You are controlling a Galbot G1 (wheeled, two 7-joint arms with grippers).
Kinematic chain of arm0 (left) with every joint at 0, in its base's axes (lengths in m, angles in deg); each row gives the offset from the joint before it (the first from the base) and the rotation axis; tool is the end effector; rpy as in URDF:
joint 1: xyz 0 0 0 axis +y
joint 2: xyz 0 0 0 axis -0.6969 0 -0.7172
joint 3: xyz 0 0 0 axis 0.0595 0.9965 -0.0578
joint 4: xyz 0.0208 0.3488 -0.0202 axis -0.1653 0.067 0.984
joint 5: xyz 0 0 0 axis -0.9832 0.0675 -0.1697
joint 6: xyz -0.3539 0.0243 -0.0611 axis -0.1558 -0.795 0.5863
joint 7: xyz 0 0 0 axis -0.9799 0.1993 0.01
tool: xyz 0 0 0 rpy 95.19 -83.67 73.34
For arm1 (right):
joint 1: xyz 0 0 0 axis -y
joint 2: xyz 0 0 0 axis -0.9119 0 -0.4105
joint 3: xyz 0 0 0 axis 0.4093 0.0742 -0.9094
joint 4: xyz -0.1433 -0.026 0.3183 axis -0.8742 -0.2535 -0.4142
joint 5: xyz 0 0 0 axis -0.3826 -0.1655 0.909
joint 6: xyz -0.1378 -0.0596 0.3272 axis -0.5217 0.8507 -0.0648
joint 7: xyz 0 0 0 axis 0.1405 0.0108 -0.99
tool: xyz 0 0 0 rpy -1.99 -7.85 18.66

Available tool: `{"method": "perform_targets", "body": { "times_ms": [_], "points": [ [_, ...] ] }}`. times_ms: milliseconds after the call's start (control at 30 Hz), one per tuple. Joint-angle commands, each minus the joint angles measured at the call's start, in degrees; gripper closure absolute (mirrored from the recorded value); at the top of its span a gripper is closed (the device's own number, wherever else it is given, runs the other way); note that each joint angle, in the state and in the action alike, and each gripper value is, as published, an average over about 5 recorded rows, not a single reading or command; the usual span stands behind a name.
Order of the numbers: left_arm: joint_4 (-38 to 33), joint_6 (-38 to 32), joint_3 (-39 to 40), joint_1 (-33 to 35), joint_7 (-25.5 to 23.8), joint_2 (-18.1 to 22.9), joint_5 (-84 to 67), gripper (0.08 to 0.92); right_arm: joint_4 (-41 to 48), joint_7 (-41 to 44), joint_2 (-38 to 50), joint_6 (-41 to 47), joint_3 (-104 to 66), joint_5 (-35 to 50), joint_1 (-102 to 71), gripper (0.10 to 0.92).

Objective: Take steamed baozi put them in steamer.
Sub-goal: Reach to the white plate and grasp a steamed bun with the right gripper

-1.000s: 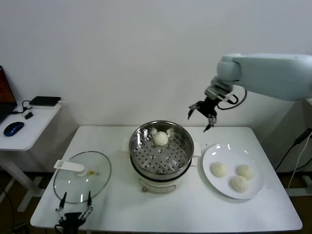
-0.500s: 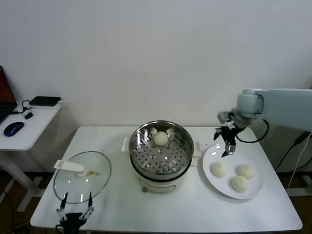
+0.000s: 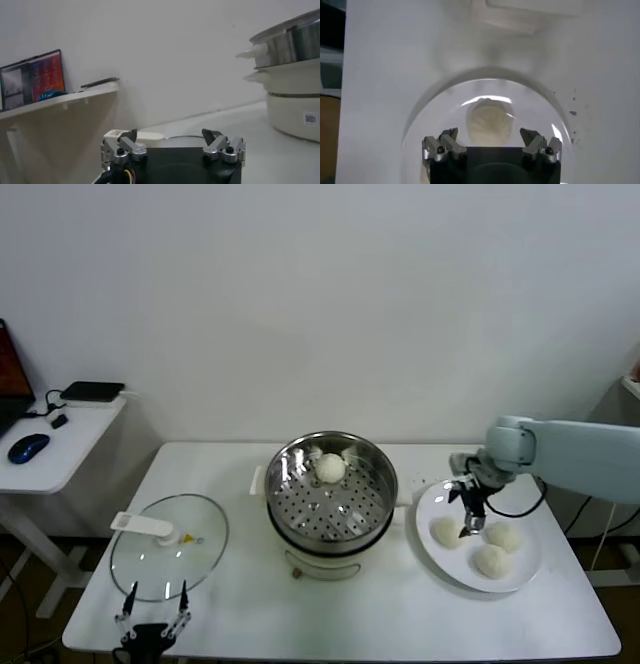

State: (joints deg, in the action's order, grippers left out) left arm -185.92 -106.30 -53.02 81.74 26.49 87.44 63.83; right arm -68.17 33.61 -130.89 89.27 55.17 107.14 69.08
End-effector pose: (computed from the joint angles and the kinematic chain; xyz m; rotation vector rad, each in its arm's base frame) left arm 0.0951 0.0917 -0.4516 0.2256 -3.0814 -0.3862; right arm 0.5176 -0.1321 -0.1944 1.2161 -1.3220 1.2231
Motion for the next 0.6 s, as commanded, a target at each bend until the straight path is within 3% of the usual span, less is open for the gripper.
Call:
{"method": "perform_targets", "body": {
  "times_ms": [33, 600],
  "points": [
    [0.3, -0.1, -0.2, -0.1, 0.0, 1.3, 0.2, 0.177, 4.6, -1.0, 0.1, 1.4, -6.9, -3.5, -9.3, 0.203],
    [0.6, -0.4, -0.4, -0.2, 0.1, 1.3, 0.8, 0.177, 7.5, -0.7, -1.6, 0.5, -10.5, -6.0, -12.1, 0.203]
  ]
}}
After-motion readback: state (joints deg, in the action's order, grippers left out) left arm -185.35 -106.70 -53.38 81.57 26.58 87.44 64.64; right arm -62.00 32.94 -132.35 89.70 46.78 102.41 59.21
